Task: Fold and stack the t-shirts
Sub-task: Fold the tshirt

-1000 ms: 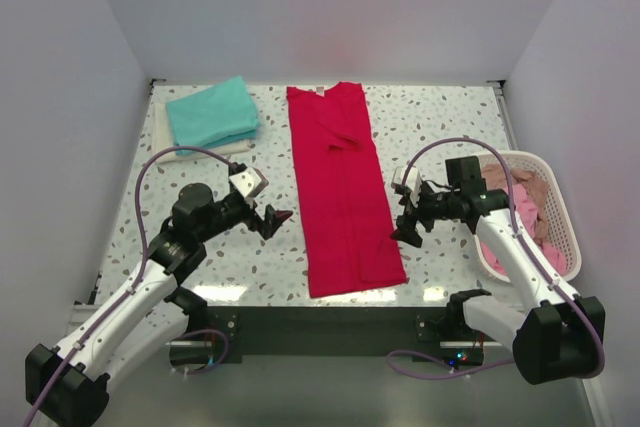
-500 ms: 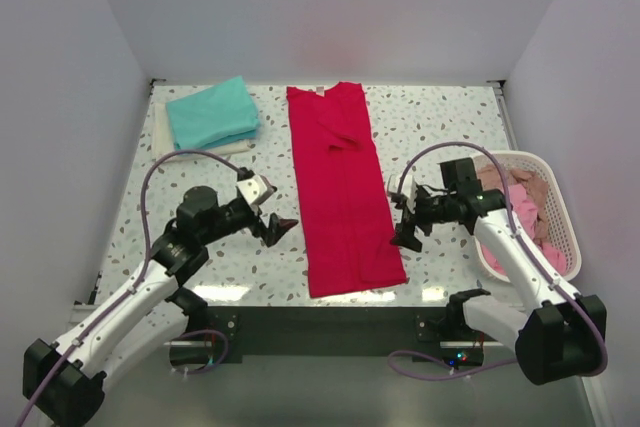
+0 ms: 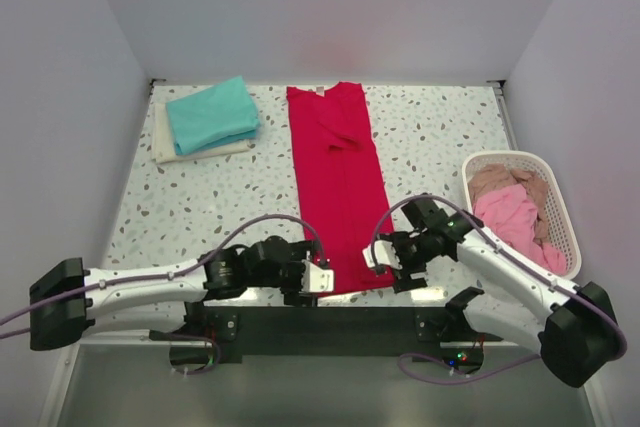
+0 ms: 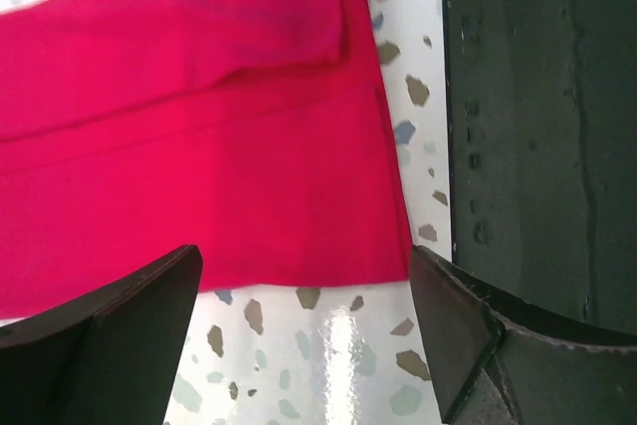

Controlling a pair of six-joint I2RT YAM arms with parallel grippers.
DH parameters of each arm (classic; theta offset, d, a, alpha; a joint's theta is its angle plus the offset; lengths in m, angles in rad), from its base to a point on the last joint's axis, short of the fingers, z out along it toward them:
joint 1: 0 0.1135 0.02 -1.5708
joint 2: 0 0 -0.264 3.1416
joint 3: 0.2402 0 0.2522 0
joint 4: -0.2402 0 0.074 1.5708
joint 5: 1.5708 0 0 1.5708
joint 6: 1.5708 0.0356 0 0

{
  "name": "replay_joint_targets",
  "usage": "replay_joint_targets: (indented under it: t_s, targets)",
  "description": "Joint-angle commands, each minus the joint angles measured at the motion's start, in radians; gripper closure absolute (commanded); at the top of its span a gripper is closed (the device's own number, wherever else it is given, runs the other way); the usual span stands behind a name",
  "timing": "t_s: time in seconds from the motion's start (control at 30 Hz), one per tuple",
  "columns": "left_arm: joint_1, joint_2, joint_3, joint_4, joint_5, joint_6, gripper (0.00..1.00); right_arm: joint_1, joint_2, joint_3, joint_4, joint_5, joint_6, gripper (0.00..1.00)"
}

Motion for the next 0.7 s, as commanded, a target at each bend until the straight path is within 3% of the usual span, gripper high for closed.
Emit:
replay_joint_targets:
  t_s: [0.0, 0.1, 0.2, 0.67]
  targets:
    - [-0.056, 0.055, 0.002, 0.033, -0.117, 0.047, 0.12, 0.044, 0.003, -0.047, 0.035, 0.085, -0.047, 0.15]
    - [-0.083, 0.11, 0.004, 0.06, -0.13, 0.044, 0.16, 0.075, 0.01, -0.082, 0.064, 0.124, -0.051, 0.24]
    - [-0.106, 0.18, 0.019, 0.113, -0.133, 0.042, 0.21, 0.098, 0.021, -0.1, 0.089, 0.144, -0.05, 0.26]
    - [-0.159, 0.34, 0.033, 0.17, -0.176, 0.092, 0.24, 0.148, 0.043, -0.134, 0.182, 0.187, -0.01, 0.36]
